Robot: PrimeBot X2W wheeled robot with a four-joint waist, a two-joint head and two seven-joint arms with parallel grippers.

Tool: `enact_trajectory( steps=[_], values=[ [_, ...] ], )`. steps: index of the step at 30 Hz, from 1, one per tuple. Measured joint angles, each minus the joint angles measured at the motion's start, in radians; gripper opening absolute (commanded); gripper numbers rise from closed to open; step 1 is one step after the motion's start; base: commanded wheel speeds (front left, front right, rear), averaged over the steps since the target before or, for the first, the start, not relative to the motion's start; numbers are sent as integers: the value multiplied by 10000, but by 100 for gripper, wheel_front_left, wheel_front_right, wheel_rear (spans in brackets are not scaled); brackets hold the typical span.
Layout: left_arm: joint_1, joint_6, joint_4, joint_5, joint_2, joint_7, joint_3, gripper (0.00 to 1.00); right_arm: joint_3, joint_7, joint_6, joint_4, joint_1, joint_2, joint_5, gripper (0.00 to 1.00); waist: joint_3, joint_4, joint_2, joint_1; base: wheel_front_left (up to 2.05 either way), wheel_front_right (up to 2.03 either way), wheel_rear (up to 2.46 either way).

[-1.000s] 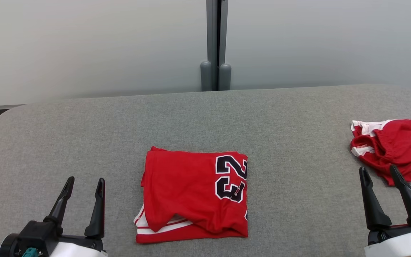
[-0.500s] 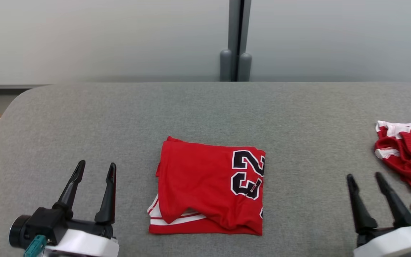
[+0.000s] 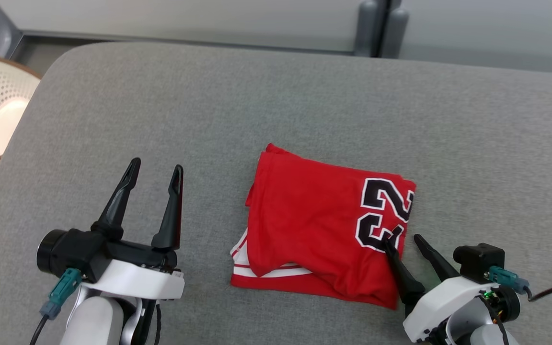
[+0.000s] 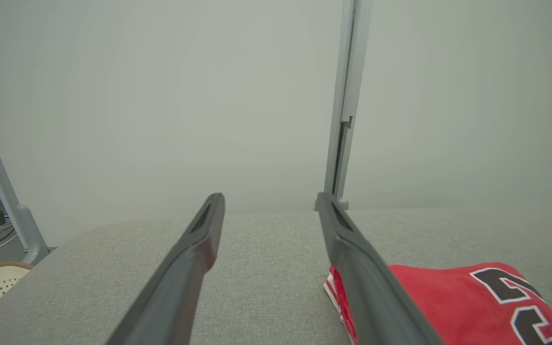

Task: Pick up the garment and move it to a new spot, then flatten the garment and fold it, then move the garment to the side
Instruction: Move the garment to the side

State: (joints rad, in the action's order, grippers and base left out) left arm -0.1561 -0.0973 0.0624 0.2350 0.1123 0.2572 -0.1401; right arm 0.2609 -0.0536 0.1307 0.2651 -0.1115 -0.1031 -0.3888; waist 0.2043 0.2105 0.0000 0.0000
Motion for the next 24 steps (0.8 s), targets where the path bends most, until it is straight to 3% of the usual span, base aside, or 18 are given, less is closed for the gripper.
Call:
enact_trajectory(
  steps=[5,6,7,8,9,10,19,24],
  values=[
    [-371,-81,56,19,-130,31,-42,100,-13,-119,0,541,-384,29,-81,100,510,380,0,0,0,0,0],
    [-423,-86,0,17,-151,46,-2,100,10,-219,0,554,-466,27,-192,85,596,409,0,0,0,0,0],
    [-464,-92,-42,12,-178,44,23,100,67,-316,0,560,-541,-6,-196,85,671,423,0,0,0,0,0],
    [-500,-119,-82,4,-213,44,48,100,113,-431,0,548,-607,-27,-282,49,729,420,0,-1,0,0,0],
    [-526,-134,-117,-19,-234,44,82,100,165,-543,0,529,-691,-59,-322,31,764,400,0,0,0,0,0],
    [-537,-161,-161,-46,-247,44,107,100,176,-650,0,516,-753,-104,-291,0,787,365,0,0,0,0,0],
    [-538,-247,-426,-247,-242,46,301,100,-297,-1120,13,-815,-521,-633,671,0,861,-156,0,0,0,0,0],
    [-527,-263,-807,-370,-44,61,307,100,-709,-1475,12,-1931,10,-1310,830,0,947,-991,0,0,0,0,0]
  ],
)
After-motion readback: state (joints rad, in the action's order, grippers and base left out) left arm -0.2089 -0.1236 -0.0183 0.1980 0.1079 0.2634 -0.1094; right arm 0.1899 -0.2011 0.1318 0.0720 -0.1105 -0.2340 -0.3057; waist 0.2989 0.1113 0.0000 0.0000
